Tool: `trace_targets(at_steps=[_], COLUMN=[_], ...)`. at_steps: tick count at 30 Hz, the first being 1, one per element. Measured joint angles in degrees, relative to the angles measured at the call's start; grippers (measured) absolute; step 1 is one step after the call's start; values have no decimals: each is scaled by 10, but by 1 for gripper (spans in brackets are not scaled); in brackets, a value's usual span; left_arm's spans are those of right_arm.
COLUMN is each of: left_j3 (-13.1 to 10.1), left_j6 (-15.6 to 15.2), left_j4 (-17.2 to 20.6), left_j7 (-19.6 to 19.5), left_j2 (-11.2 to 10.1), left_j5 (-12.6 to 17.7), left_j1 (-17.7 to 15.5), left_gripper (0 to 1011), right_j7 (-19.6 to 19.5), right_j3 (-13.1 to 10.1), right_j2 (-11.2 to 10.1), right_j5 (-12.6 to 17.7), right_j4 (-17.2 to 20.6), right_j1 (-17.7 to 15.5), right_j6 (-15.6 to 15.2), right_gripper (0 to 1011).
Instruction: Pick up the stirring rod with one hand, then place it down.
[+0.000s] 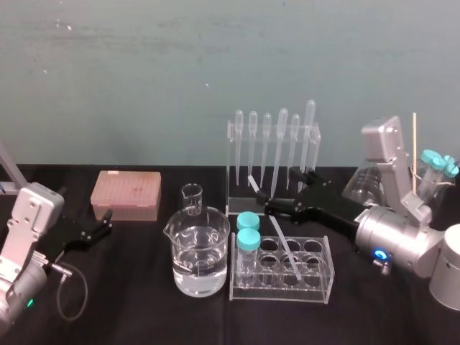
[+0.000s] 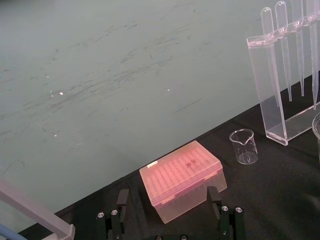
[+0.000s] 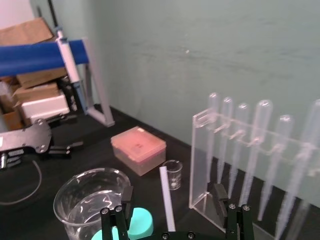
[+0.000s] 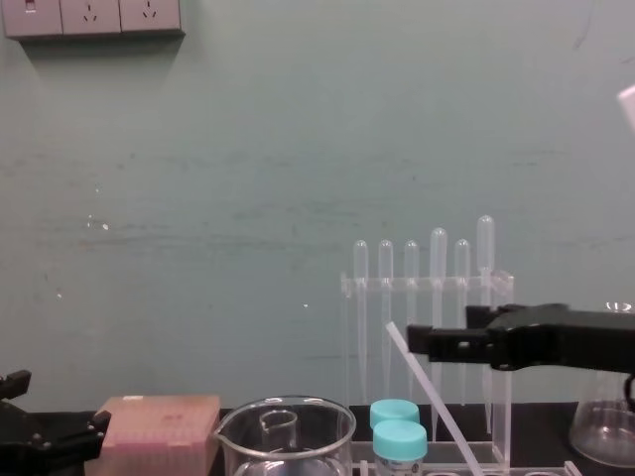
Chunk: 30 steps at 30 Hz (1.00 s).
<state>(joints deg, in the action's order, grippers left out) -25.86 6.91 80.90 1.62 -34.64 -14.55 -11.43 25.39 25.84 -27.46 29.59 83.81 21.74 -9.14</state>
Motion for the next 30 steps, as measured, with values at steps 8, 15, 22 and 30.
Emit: trace_targets(at_steps=[8,15,22,30], left_j3=[0,0,0,0], left_j6=[0,0,0,0], left_j4=[0,0,0,0], left_j7=[0,0,0,0], left_j2=[0,0,0,0], left_j5=[0,0,0,0], left_j1=[0,0,0,0], left_gripper=[1000,1000,1000,1000], right_j7=[28,29,29,29], right_j3=[26,34,36,37], right_j2=[27,46,61,67], right_j5=[-17,-29,-37,-43], right_j4=[-62,-98,-122,-131], right_j1=[45,64,75,79], right_j6=[-6,-8,-7,-1], right_gripper=[1003,1003,1003,1003])
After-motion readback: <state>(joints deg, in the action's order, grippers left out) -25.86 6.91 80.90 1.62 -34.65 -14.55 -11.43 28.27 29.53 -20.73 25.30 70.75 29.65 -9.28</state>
